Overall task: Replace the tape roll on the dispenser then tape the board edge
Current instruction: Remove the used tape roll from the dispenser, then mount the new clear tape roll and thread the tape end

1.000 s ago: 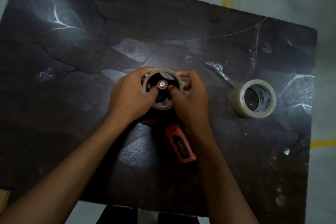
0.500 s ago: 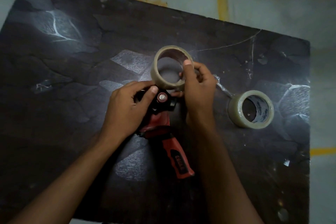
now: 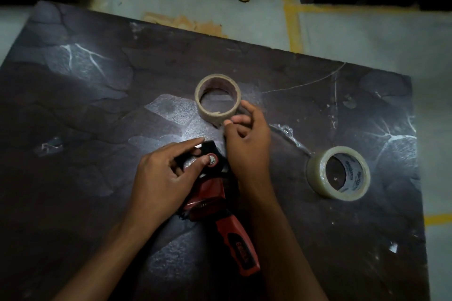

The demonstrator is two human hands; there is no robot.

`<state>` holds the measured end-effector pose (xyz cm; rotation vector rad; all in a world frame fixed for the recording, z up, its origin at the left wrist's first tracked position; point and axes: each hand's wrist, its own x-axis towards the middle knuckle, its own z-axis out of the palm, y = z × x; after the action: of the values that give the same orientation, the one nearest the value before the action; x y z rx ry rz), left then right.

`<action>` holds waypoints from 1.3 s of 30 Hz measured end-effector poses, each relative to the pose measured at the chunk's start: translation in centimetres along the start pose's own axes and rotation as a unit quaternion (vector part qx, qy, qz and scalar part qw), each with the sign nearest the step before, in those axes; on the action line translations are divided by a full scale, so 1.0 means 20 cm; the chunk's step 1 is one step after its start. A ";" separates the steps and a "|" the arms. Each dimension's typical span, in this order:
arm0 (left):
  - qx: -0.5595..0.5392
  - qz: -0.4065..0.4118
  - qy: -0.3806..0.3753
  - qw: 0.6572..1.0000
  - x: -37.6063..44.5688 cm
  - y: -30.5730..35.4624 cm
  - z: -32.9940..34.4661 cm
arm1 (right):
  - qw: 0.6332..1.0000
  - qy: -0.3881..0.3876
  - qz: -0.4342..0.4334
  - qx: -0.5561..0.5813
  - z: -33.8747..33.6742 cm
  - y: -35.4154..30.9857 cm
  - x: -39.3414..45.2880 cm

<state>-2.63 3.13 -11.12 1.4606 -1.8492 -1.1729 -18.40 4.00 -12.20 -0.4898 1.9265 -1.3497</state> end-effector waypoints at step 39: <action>-0.036 -0.001 -0.032 0.999 0.01 -0.08 -0.03 | 0.929 -0.231 -0.223 -0.182 -0.83 -0.09 -0.11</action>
<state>-1.44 2.70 -12.15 1.4011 -1.8278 -1.2892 -29.39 15.39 -6.66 -1.3698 1.7147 -1.0001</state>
